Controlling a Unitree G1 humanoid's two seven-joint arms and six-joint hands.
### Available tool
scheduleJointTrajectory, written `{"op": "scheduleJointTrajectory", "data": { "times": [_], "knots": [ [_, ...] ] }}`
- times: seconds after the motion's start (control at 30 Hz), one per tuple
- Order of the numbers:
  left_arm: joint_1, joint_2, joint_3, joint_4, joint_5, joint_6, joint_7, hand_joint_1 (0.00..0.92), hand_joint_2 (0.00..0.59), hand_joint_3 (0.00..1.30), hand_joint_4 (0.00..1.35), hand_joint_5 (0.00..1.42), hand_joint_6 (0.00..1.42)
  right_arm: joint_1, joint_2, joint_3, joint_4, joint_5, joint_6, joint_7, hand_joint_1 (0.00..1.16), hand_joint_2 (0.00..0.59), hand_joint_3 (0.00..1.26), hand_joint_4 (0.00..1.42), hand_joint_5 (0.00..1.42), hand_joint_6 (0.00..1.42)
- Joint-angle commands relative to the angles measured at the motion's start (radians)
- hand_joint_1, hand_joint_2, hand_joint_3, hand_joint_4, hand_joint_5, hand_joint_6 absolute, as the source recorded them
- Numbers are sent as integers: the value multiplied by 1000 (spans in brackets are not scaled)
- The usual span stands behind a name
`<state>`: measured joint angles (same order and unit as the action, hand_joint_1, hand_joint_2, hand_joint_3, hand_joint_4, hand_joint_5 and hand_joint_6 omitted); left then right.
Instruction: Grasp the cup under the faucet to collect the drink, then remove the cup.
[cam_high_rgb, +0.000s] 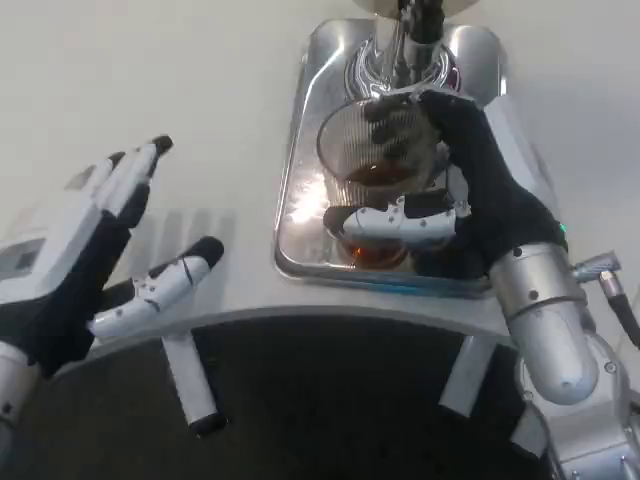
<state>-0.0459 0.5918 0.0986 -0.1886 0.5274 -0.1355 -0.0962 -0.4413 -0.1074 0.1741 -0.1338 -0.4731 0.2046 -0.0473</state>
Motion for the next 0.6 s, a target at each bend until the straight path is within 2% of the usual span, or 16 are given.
{"op": "scheduleJointTrajectory", "data": {
  "times": [0.03,0.23,0.43,0.6],
  "knots": [
    [30,44,-21,2,73,-39,5,0,199,0,0,0,0,49,-9,5,-107,21,-1,48,1162,444,724,719,762,977],
    [25,61,-39,10,114,-56,3,0,197,0,0,0,0,120,-13,10,-223,20,32,95,1162,468,705,710,752,965],
    [4,74,-67,3,157,-72,-2,0,181,0,0,0,0,228,-16,19,-389,19,75,141,1162,488,687,687,752,941],
    [-2,96,-78,-24,185,-87,-9,0,175,0,0,0,0,311,-30,9,-520,32,99,187,1162,505,656,662,734,940]
  ]
}}
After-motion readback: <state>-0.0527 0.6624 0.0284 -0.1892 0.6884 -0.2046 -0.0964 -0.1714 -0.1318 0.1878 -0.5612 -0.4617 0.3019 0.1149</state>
